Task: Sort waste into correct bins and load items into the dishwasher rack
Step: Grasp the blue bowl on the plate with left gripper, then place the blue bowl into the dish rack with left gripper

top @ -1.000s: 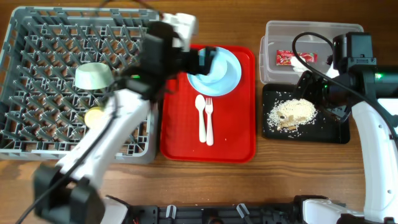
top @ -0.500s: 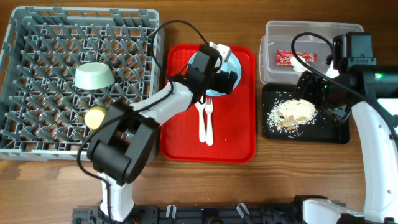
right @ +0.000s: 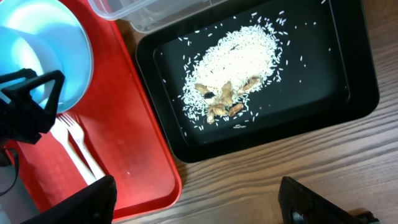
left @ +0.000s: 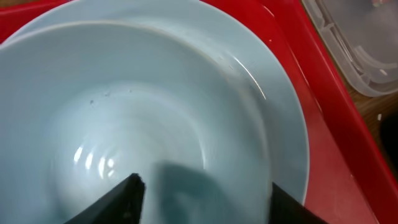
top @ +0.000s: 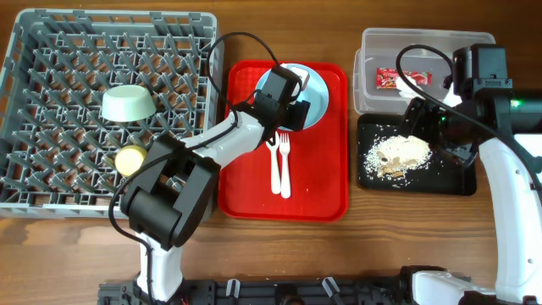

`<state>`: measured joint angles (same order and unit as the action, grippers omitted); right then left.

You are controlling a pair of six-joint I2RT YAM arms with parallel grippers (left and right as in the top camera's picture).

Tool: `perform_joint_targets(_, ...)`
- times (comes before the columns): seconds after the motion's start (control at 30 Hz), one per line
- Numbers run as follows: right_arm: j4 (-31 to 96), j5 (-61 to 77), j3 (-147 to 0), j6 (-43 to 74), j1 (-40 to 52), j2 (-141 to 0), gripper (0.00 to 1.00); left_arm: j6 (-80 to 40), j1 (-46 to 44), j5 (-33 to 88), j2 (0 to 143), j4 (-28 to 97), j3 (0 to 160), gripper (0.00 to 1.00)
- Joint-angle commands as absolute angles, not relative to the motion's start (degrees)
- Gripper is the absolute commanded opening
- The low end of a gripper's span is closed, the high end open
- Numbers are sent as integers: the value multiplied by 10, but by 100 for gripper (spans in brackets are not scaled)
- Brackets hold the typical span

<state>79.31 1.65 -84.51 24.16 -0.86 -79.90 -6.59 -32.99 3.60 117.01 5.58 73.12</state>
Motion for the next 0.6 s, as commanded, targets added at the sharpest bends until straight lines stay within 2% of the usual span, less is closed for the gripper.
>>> perform_joint_targets(0.0, 797, 13, -845, 235, -10, -793, 84, -62, -329, 14, 1177, 48, 732, 42)
perform_joint_targets(0.13, 798, 13, -845, 233, -10, -793, 84, -62, -329, 14, 1176, 36, 732, 23)
perform_joint_targets(0.23, 800, 13, -845, 233, -10, -793, 84, -62, -330, 14, 1176, 32, 732, 4)
perform_joint_targets(0.57, 800, 13, -845, 229, -10, -793, 84, -65, -330, 15, 1069, 30, 732, 4)
